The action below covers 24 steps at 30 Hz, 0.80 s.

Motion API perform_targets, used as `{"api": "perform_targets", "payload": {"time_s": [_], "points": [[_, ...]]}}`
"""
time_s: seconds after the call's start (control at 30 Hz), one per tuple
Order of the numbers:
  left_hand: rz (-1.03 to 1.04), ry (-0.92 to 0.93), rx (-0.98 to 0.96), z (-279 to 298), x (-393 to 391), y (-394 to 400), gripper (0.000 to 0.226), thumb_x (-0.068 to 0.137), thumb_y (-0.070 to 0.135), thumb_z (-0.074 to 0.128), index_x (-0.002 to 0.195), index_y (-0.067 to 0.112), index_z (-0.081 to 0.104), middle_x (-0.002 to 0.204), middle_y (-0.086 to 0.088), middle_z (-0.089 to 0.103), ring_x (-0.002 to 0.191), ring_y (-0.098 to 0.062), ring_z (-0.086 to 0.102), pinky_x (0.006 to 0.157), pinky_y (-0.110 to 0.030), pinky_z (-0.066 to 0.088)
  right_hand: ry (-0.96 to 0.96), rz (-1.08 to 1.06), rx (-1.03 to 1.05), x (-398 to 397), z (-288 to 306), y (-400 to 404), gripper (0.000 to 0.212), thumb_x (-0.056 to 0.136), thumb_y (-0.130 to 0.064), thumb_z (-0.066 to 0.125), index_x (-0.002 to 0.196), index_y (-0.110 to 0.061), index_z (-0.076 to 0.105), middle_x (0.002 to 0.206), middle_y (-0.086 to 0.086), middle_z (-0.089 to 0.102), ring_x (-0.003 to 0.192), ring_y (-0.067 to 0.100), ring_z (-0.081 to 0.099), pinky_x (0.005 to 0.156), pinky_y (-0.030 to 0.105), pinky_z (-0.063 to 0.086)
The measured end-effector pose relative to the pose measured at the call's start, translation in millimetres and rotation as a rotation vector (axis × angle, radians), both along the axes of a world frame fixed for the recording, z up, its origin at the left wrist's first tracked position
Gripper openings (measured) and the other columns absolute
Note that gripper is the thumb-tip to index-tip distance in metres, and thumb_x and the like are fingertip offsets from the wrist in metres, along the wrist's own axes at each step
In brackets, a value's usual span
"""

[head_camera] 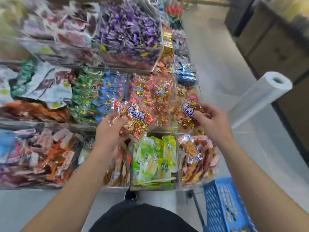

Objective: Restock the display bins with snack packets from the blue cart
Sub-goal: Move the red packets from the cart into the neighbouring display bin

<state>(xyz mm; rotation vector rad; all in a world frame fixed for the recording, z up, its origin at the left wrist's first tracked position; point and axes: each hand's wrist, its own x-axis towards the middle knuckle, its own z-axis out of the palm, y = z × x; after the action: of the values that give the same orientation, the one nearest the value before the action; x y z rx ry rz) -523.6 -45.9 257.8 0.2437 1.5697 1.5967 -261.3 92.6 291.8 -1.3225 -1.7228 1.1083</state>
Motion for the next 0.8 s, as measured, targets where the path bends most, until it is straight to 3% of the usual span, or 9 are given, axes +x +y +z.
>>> {"api": "perform_targets", "payload": {"time_s": [0.1, 0.13, 0.23, 0.33, 0.53, 0.7, 0.8], "points": [[0.004, -0.027, -0.003, -4, -27, 17, 0.038, 0.093, 0.016, 0.071, 0.129, 0.015, 0.059, 0.113, -0.012, 0.074, 0.099, -0.027, 0.072, 0.079, -0.047, 0.06, -0.23, 0.014, 0.19, -30, 6, 30, 0.027, 0.083, -0.027, 0.072, 0.11, -0.031, 0.074, 0.085, -0.012, 0.073, 0.074, -0.002, 0.066, 0.07, 0.011, 0.046], [0.0, -0.028, -0.005, -5, -35, 22, 0.038, 0.093, 0.017, 0.071, 0.129, 0.016, 0.06, 0.11, -0.008, 0.076, 0.096, -0.024, 0.074, 0.077, -0.045, 0.061, -0.284, 0.036, 0.23, -39, 8, 38, 0.028, 0.084, -0.025, 0.073, 0.111, -0.031, 0.074, 0.087, -0.012, 0.074, 0.077, -0.002, 0.067, 0.072, 0.009, 0.046], [0.01, -0.04, -0.014, -7, -52, 35, 0.041, 0.092, 0.018, 0.073, 0.131, 0.018, 0.059, 0.099, 0.001, 0.078, 0.082, -0.013, 0.076, 0.066, -0.036, 0.06, -0.443, 0.124, 0.316, -65, 13, 61, 0.031, 0.087, -0.024, 0.072, 0.116, -0.035, 0.073, 0.098, -0.007, 0.076, 0.087, 0.01, 0.069, 0.08, 0.026, 0.051], [0.041, -0.056, -0.031, -10, -62, 47, 0.04, 0.09, 0.019, 0.074, 0.128, 0.019, 0.06, 0.106, -0.002, 0.076, 0.082, -0.012, 0.076, 0.065, -0.035, 0.06, -0.58, 0.198, 0.371, -88, 8, 88, 0.03, 0.088, -0.027, 0.071, 0.117, -0.038, 0.071, 0.098, -0.007, 0.076, 0.085, 0.014, 0.068, 0.072, 0.024, 0.045], [0.12, -0.076, -0.059, -12, -66, 73, 0.036, 0.089, 0.02, 0.076, 0.12, 0.028, 0.06, 0.107, -0.001, 0.073, 0.083, -0.016, 0.076, 0.074, -0.044, 0.063, -0.731, 0.268, 0.415, -128, -17, 136, 0.029, 0.089, -0.025, 0.068, 0.116, -0.034, 0.073, 0.101, -0.002, 0.076, 0.093, 0.023, 0.068, 0.078, 0.033, 0.052], [0.126, -0.063, -0.099, -14, -69, 96, 0.044, 0.09, 0.021, 0.075, 0.131, 0.022, 0.058, 0.112, -0.004, 0.073, 0.092, -0.019, 0.075, 0.082, -0.049, 0.062, -0.831, 0.406, 0.356, -149, -46, 169, 0.027, 0.092, -0.025, 0.063, 0.116, -0.033, 0.072, 0.102, -0.003, 0.076, 0.091, 0.024, 0.068, 0.072, 0.033, 0.053], [0.127, -0.064, -0.11, -18, -72, 110, 0.048, 0.09, 0.021, 0.075, 0.134, 0.02, 0.056, 0.112, -0.006, 0.074, 0.092, -0.019, 0.075, 0.082, -0.048, 0.062, -0.856, 0.56, 0.306, -160, -64, 180, 0.027, 0.092, -0.026, 0.064, 0.118, -0.032, 0.071, 0.113, -0.003, 0.073, 0.101, 0.023, 0.067, 0.083, 0.036, 0.055]]}}
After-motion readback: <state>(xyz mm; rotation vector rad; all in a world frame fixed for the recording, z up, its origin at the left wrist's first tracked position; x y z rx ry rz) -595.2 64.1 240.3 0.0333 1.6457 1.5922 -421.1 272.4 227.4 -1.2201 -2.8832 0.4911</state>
